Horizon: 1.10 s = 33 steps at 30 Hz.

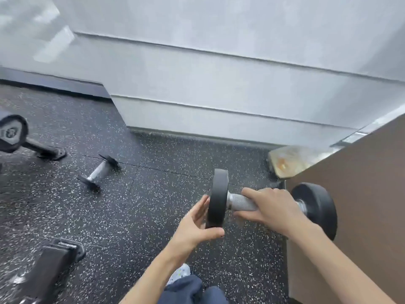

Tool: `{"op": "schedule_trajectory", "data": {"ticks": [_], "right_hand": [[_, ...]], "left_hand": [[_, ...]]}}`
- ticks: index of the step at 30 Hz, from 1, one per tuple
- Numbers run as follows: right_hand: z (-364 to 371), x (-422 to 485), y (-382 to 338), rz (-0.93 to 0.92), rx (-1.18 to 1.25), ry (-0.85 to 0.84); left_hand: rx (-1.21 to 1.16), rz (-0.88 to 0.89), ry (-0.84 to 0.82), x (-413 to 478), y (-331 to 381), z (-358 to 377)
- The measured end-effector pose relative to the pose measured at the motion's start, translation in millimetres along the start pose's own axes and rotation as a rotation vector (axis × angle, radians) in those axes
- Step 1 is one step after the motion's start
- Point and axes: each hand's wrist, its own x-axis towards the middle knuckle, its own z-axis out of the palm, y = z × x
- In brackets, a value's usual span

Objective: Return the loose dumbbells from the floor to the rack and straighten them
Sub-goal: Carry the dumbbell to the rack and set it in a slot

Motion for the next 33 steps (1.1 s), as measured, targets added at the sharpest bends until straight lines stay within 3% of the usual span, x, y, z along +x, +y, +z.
{"op": "schedule_trajectory", "data": {"ticks": [7,14,17,22,26,33], "right_hand": [[-171.4,4.6,-49.0,-0.109,0.024,0.062],[-277.1,36.1,-122.8,-0.215,-0.018,0.181],[-304.5,51.5,-161.9,-0.279,-0.038,0.196],[-334.3,80.5,-221.5,-0.368,-0.050,0.221],[-347.7,109.2,-253.1,-0.489,-0.067,0.200],[-362.7,161.7,-289.7,-0.710,-0.191,0.189]], "left_hand": [[0.081,0.167,0.011,-85.5,153.4,-23.1],[0.246,0.332,0.095,-160.7,259.5,-76.5],[0.275,0.388,0.149,-193.5,279.1,-100.6],[0.140,0.471,0.391,-225.1,273.5,-133.1],[-0.075,0.444,0.436,-243.9,275.3,-161.5],[-0.147,0.480,0.507,-250.5,282.6,-193.4]]}}
